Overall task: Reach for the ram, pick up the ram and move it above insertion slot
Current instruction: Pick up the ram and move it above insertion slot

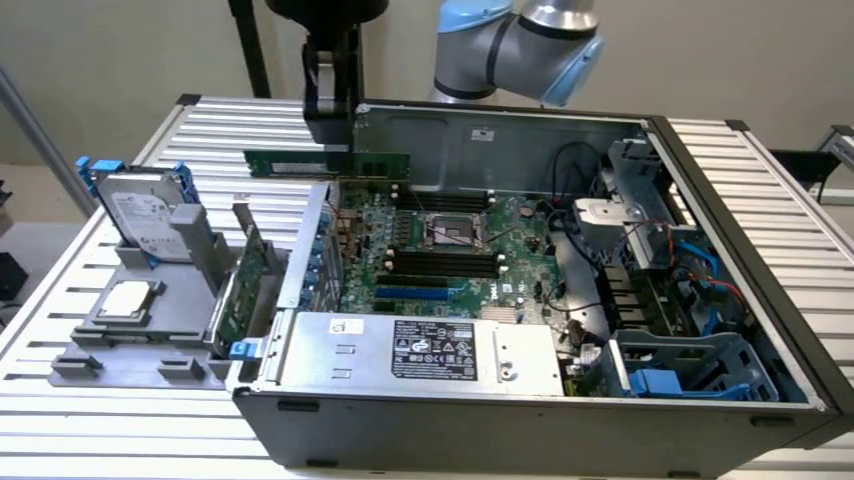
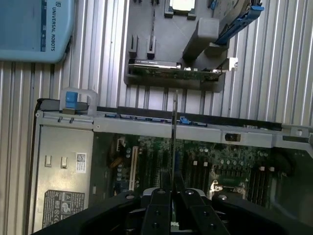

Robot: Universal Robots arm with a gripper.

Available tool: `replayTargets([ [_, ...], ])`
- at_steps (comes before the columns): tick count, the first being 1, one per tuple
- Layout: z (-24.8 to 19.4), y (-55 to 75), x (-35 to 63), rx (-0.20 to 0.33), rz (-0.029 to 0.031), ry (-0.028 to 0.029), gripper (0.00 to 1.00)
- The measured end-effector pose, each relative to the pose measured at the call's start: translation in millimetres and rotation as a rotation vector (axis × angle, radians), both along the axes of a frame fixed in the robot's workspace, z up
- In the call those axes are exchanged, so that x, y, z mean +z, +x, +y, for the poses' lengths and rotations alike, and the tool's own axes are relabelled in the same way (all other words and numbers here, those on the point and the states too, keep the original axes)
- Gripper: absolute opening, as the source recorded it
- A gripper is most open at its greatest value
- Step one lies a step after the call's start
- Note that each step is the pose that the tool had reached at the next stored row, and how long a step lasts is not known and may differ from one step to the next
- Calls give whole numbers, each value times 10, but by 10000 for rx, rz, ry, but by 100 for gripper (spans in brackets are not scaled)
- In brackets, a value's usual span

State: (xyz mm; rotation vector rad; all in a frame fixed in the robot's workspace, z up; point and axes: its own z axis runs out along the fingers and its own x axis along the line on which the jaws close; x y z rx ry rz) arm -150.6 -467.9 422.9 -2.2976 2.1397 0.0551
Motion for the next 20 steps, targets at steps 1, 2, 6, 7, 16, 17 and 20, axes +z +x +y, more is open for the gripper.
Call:
replayTargets([
  [1,3,44,-1,-1,0,2,14],
  [2,5,89,-2,-1,1,4,14],
  [6,19,272,-6,0,5,12,14],
  [7,24,317,-8,0,6,13,14],
  [16,132,707,-52,0,12,16,14],
  [17,159,736,-60,0,12,16,14],
  [20,265,800,-94,-1,11,16,14],
])
